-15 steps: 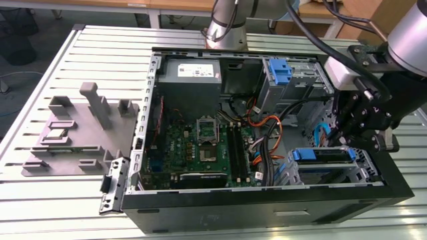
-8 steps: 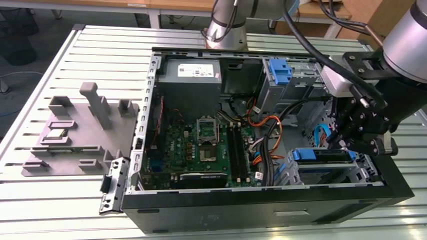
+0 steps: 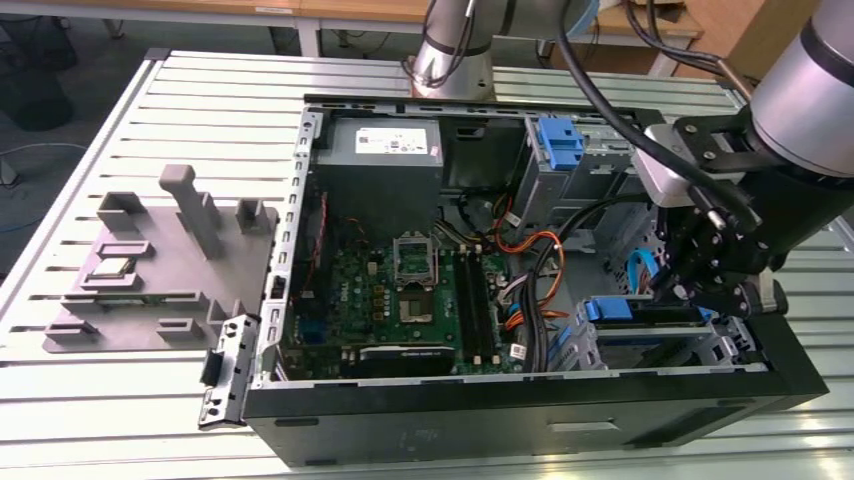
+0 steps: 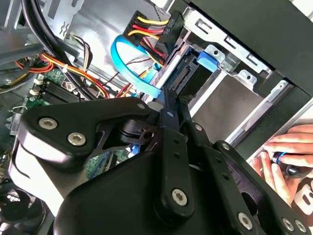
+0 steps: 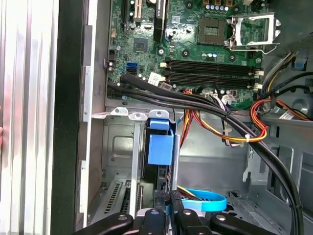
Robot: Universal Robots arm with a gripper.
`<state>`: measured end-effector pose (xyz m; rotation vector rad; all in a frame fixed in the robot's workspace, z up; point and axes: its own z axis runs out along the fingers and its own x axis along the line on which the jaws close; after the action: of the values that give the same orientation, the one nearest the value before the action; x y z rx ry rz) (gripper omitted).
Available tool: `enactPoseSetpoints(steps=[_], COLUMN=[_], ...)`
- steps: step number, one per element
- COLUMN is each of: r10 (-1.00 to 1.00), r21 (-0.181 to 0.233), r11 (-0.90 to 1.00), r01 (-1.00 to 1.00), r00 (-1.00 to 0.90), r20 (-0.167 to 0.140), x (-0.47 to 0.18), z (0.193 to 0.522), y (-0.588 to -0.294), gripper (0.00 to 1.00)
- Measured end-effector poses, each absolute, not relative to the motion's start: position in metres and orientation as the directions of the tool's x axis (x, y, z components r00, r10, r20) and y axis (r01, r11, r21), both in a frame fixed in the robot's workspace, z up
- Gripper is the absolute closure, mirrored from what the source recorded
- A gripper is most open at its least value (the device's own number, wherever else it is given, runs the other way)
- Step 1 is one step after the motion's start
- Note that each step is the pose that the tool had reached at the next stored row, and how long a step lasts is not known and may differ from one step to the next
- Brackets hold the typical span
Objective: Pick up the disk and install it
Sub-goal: 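Insert the first disk wire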
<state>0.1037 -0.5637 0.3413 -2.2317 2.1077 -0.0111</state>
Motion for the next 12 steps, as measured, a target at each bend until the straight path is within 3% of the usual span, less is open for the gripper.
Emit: enactPoseSetpoints(steps=[12], r10=[-0.996], r21=[-0.077], r11=[-0.069], r01=[-0.995], r00=[0.073], r20=[-0.043], x=[0.0998], z=[0.3367], y=[-0.5637], gripper=[0.84])
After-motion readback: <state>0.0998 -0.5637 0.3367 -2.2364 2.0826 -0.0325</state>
